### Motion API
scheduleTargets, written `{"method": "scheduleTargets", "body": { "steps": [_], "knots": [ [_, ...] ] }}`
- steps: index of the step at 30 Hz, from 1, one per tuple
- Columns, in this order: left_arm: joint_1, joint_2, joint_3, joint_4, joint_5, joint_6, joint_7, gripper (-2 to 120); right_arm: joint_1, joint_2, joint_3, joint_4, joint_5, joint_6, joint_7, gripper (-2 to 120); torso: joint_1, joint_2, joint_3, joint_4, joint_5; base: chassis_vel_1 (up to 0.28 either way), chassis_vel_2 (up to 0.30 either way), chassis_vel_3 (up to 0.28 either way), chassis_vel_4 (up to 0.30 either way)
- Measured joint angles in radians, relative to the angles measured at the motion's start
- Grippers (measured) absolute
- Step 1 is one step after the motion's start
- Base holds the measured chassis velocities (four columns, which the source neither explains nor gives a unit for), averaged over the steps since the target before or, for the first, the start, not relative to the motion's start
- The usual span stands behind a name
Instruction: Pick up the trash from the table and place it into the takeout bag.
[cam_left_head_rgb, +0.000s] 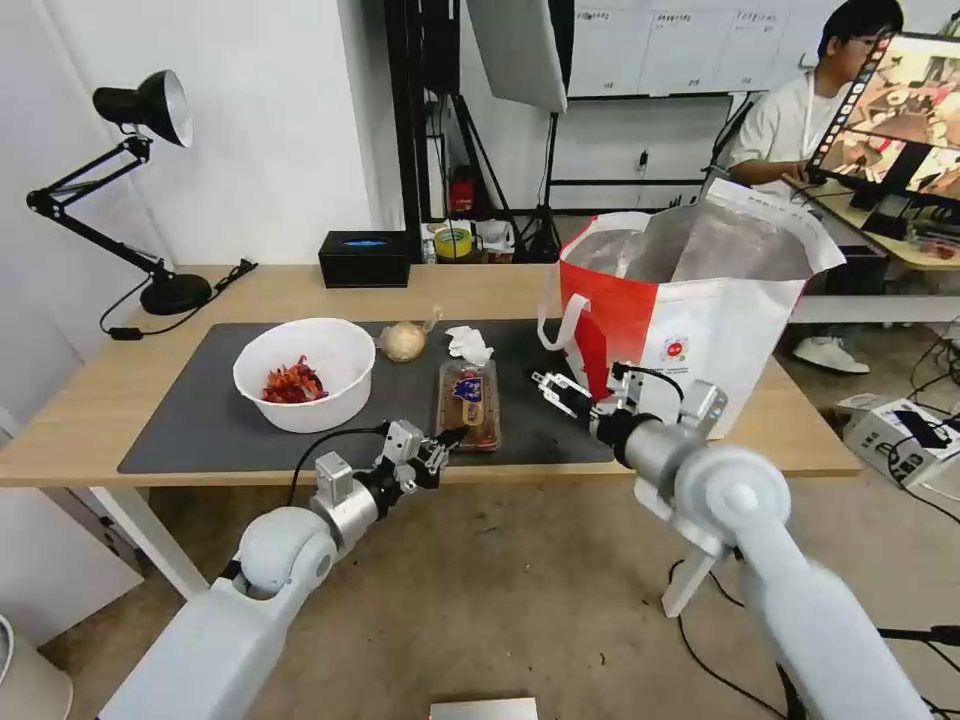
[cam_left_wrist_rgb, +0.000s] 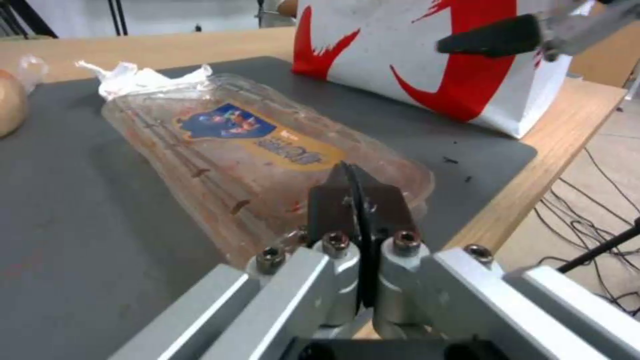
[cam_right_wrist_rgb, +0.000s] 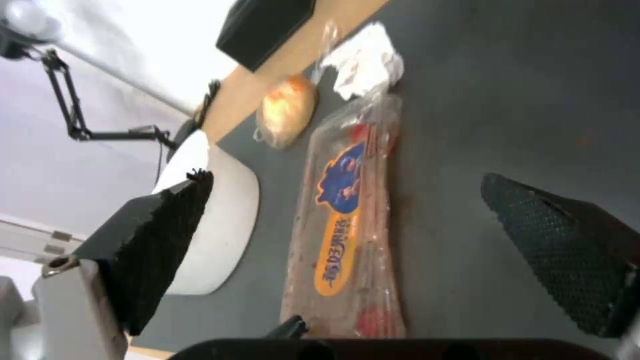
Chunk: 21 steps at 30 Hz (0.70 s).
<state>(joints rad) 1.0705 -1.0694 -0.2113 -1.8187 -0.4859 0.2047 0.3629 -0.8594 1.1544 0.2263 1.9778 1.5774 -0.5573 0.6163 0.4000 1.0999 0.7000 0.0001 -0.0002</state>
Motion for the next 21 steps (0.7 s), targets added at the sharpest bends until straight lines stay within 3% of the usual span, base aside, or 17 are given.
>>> {"method": "scheduleTargets", "body": {
  "steps": [10, 21],
  "knots": [
    [0.008, 0.007, -0.005, 0.002, -0.006, -0.006, -0.009, 0, 0.176, 0.078, -0.096, -0.166, 0.051, -0.112, 0.119, 100, 0.0, 0.0, 0.0, 0.0, -0.0001, 0.0, 0.0, 0.0, 0.0],
    [0.022, -0.004, -0.017, 0.001, -0.005, -0.021, -0.016, 0, 0.283, 0.105, -0.154, -0.286, 0.121, -0.165, 0.172, 100, 0.0, 0.0, 0.0, -0.0001, 0.0001, 0.0, 0.0, 0.0, 0.0]
  ]
}}
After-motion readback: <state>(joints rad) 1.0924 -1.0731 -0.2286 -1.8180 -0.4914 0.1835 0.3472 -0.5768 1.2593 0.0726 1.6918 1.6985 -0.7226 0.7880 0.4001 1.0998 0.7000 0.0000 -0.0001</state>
